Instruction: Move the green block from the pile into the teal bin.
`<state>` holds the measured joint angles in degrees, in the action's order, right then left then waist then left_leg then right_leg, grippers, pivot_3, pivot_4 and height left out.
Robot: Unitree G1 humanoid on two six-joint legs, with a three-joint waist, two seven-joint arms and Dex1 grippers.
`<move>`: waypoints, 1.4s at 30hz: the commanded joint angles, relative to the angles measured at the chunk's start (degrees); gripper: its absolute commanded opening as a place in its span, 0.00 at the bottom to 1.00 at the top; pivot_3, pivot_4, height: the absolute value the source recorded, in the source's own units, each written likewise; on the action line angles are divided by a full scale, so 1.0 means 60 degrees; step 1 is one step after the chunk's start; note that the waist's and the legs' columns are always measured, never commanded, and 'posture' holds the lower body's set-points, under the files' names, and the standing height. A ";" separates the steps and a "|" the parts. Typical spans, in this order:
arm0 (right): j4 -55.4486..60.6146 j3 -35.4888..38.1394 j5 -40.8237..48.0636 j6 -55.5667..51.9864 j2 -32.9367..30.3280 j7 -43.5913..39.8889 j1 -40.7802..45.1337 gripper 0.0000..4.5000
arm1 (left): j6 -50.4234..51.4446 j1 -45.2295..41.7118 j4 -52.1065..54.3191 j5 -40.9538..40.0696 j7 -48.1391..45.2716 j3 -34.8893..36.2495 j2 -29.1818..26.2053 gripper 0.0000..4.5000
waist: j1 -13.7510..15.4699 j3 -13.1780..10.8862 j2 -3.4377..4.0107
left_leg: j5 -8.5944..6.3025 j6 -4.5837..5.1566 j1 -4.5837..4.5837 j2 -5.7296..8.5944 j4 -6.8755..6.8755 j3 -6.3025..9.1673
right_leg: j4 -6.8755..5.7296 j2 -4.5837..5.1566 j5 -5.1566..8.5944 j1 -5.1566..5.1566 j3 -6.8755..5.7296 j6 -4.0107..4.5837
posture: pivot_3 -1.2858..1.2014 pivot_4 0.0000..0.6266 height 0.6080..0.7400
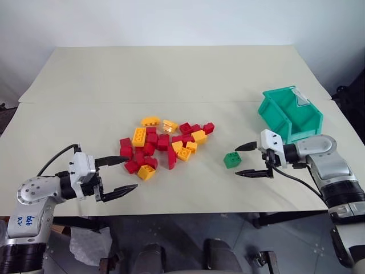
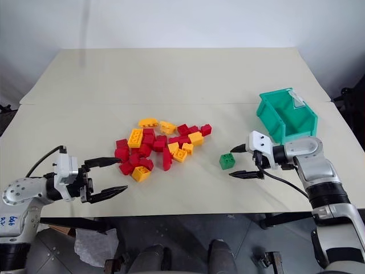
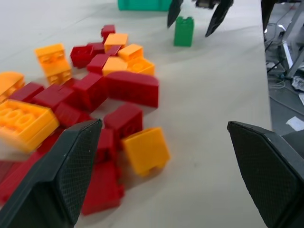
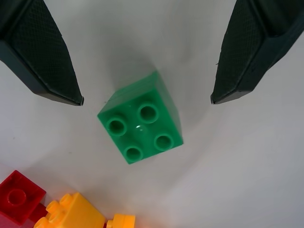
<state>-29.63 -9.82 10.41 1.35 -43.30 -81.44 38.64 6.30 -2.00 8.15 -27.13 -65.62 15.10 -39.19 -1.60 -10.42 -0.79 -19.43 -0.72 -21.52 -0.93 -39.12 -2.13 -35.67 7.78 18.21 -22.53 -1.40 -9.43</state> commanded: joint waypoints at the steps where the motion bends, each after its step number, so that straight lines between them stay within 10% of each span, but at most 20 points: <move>1: -0.0170 0.0170 0.0015 0.0280 0.0192 -0.0109 0.0253 0.91 | 0.0122 -0.0036 0.0465 -0.0281 0.0210 -0.0092 0.0074 1.00 | -0.0003 0.0000 0.0001 | 0.0000 0.0000 0.0000 0.0001 0.0000 0.0000 | -0.0001 0.0001 0.0000 0.0000 0.0000 0.0000 | 0.52 0.24 1.00; 9: 0.0069 0.0455 0.0286 0.0317 0.0429 -0.0096 0.0004 0.33 | 0.0223 -0.0385 0.0363 -0.0375 0.0252 -0.0410 0.0109 1.00 | 0.0008 0.0000 0.0001 | 0.0000 -0.0001 0.0001 0.0002 0.0000 -0.0003 | 0.0000 0.0001 -0.0001 0.0000 0.0000 0.0002 | 0.52 0.24 1.00; 26: 0.4409 0.5690 0.2978 -0.2253 0.0289 0.4662 -0.2718 0.33 | 0.1503 -0.1767 0.1203 -0.1257 0.2057 -0.1164 0.1879 1.00 | 0.0168 0.0000 0.0002 | -0.0002 -0.0002 0.0002 0.0009 -0.0002 -0.0010 | 0.0005 0.0007 -0.0003 0.0007 0.0006 -0.0002 | 0.52 0.24 1.00; 30: 0.2010 0.5849 0.1813 -0.2467 -0.0264 0.6746 -0.1373 0.33 | 0.1356 -0.2279 0.0913 -0.0875 0.2558 -0.1512 0.2369 1.00 | 0.0144 0.0000 0.0002 | 0.0000 0.0000 0.0012 0.0007 -0.0003 -0.0040 | 0.0012 0.0002 -0.0006 0.0007 0.0020 0.0004 | 0.52 0.24 1.00; 41: -0.2880 0.4351 0.0215 -0.1467 -0.0562 0.6938 0.1432 0.33 | 0.1053 -0.2297 0.0916 -0.0624 0.2760 -0.1643 0.2415 1.00 | -0.0006 0.0002 0.0009 | 0.0002 0.0002 0.0014 0.0000 0.0009 -0.0056 | 0.0023 -0.0005 -0.0008 0.0000 0.0025 0.0009 | 0.52 0.24 1.00; 42: -0.3102 0.4306 0.0194 -0.1430 -0.0567 0.6854 0.1544 0.49 | 0.1027 -0.2264 0.0933 -0.0622 0.2771 -0.1598 0.2380 1.00 | -0.0004 0.0002 0.0009 | 0.0002 0.0002 0.0013 -0.0001 0.0009 -0.0053 | 0.0022 -0.0005 -0.0008 0.0000 0.0023 0.0009 | 0.52 0.24 1.00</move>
<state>-47.23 15.74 11.55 -8.63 -45.83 -39.59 46.52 13.62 -15.78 12.46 -30.98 -49.32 4.41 -24.47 -1.63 -10.41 -0.73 -19.42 -0.71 -21.44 -0.93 -39.07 -2.45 -35.53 7.75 18.15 -22.53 -1.26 -9.38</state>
